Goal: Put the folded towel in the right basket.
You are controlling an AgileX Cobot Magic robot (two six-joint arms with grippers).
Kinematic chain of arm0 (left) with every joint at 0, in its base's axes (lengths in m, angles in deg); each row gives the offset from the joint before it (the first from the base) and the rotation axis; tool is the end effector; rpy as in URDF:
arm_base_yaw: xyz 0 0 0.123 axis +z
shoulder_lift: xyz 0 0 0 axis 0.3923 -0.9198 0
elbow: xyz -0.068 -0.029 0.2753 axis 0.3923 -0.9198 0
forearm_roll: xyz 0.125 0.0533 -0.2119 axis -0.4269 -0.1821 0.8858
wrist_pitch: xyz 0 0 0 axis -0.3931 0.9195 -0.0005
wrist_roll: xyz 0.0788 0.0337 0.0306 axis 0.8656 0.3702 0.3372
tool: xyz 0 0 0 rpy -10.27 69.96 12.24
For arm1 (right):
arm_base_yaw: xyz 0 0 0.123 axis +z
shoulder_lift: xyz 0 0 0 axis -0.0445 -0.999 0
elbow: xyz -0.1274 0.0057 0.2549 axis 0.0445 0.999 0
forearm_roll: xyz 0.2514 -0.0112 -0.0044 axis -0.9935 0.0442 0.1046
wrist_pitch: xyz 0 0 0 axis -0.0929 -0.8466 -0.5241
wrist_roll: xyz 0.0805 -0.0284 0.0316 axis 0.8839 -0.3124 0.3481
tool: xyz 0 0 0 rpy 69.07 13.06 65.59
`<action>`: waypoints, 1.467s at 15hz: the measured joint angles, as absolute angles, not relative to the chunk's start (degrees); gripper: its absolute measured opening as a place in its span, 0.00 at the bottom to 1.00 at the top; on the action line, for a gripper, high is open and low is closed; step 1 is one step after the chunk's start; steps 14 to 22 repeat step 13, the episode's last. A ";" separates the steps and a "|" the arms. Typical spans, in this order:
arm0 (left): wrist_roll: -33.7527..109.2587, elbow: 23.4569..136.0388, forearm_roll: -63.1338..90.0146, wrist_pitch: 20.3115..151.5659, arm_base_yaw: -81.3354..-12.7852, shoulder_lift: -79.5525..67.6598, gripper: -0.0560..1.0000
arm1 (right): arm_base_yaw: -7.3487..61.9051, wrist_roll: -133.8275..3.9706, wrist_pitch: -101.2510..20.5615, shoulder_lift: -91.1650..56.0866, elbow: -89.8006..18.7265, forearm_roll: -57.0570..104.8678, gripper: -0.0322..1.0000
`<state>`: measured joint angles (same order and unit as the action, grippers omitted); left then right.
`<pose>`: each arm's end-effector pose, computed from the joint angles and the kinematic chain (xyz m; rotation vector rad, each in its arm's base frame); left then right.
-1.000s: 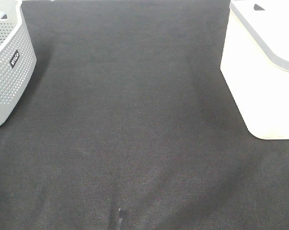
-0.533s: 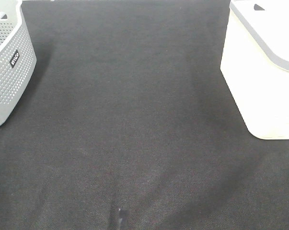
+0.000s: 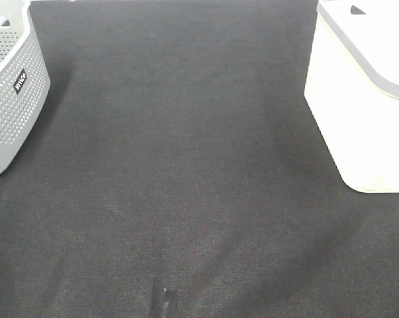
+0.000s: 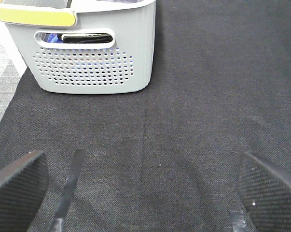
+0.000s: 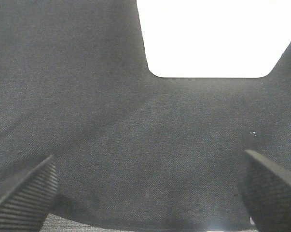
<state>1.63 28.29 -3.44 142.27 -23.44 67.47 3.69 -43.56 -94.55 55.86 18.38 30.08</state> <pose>-0.0043 0.0047 0.2757 -0.0327 2.0372 0.0443 -0.0030 0.0024 0.2620 -0.0505 2.1266 0.0328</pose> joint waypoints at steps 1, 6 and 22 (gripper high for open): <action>1.63 28.29 -3.44 142.27 -23.44 67.47 0.99 | 3.69 -43.56 -94.55 55.86 18.38 30.02 0.96; 1.63 28.29 -3.44 142.27 -23.44 67.47 0.99 | 3.69 -43.56 -94.55 55.86 18.38 30.02 0.96; 1.63 28.29 -3.44 142.27 -23.44 67.47 0.99 | 3.69 -43.56 -94.55 55.86 18.38 30.02 0.96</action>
